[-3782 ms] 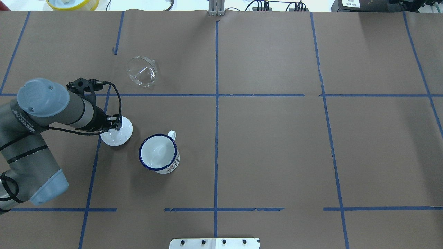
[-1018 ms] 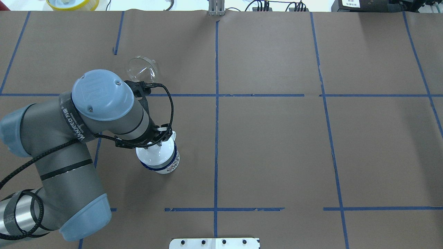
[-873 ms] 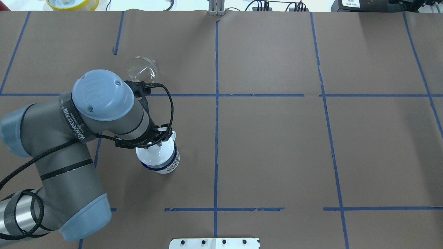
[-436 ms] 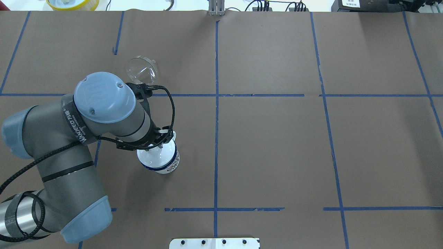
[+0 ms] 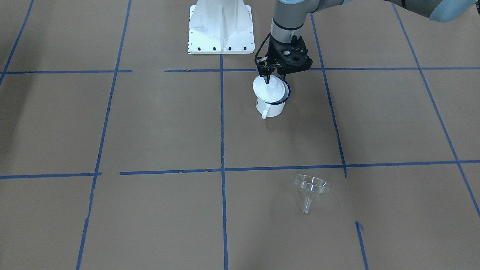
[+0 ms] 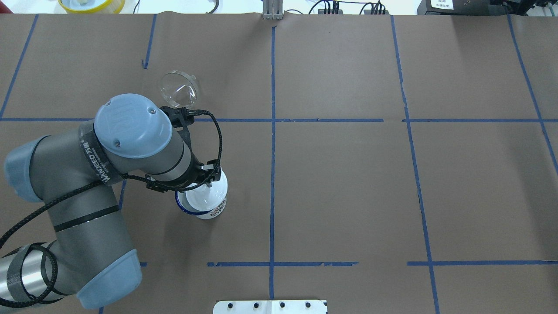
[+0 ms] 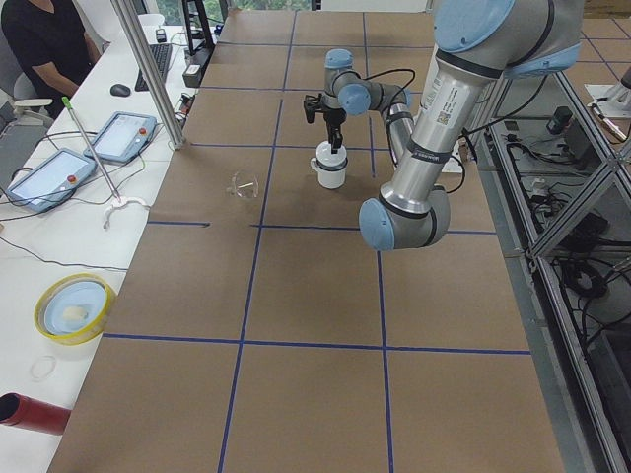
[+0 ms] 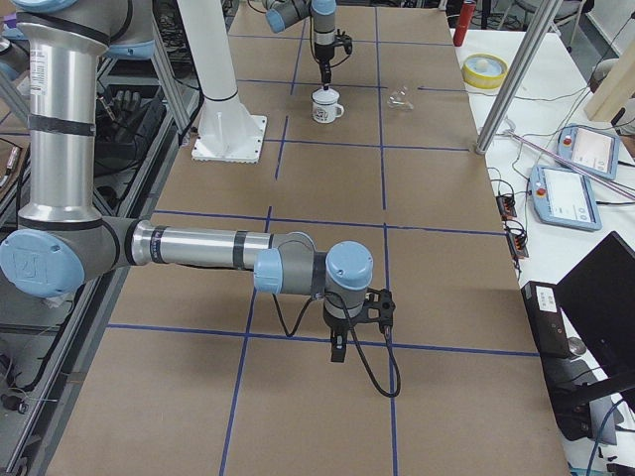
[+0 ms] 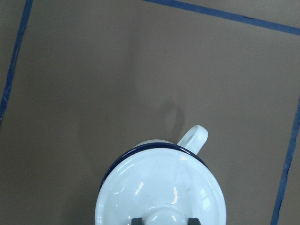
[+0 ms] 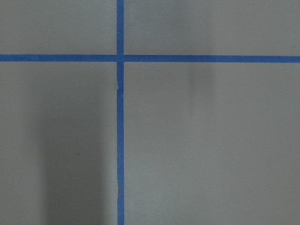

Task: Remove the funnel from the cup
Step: 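Lower the white lid onto the mug rim with the left gripper, then open the left gripper and release the lid on the mug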

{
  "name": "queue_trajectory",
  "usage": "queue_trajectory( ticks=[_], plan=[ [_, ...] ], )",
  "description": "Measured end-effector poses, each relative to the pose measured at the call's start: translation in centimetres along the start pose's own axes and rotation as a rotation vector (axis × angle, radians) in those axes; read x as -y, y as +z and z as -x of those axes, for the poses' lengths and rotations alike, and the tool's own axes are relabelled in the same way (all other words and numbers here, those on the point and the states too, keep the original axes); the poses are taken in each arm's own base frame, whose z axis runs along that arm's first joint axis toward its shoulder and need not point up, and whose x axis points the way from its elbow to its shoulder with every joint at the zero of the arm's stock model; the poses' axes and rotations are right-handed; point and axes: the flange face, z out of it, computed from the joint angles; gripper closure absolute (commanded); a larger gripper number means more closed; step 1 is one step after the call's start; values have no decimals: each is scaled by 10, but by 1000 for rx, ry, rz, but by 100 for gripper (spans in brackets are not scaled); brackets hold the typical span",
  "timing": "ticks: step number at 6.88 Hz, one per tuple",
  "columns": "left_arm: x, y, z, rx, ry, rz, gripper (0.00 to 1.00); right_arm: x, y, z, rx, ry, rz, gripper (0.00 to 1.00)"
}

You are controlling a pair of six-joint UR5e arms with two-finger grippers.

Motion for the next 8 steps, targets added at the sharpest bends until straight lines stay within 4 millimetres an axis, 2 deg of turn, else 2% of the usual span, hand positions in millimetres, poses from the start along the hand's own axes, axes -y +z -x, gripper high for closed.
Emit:
queue_trajectory(
  ticks=[5,8],
  plan=[
    [0,-4,0,-9,6,-6,0,0,0,0,0,0,0,0],
    [-1,-16,-7,-36,11,-11,0,0,0,0,0,0,0,0]
  ],
)
